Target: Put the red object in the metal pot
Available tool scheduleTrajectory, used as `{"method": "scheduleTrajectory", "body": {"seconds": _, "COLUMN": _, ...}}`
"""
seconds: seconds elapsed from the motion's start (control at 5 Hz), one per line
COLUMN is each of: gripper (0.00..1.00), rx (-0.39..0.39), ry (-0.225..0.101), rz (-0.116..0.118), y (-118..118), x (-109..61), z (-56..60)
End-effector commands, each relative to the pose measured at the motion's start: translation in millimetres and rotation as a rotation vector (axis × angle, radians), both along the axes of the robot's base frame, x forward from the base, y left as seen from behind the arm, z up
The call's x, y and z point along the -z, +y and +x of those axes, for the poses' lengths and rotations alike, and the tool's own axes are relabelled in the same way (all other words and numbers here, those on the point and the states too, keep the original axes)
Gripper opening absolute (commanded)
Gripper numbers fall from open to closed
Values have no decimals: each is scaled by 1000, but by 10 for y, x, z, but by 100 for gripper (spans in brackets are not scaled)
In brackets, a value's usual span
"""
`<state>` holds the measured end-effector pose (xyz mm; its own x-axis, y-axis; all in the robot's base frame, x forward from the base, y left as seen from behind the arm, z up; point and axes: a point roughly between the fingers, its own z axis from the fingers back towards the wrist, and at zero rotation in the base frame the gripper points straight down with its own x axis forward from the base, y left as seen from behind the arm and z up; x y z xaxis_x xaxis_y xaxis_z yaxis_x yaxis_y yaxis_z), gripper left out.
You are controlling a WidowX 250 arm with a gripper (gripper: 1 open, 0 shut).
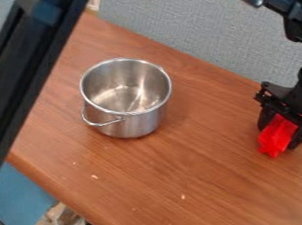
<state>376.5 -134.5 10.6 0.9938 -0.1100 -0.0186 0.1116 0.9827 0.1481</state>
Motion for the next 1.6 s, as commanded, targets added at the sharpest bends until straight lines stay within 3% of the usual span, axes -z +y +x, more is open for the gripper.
{"method": "scheduleTrajectory", "body": {"seconds": 0.0, "gripper": 0, "rx": -35, "ry": 204, "rz": 81, "y": 242, "x": 416, "z": -470}}
{"method": "scheduleTrajectory", "body": {"seconds": 1.4, "gripper": 0, "rx": -108, "ry": 217, "rz": 82, "y": 312, "x": 250, "z": -654}}
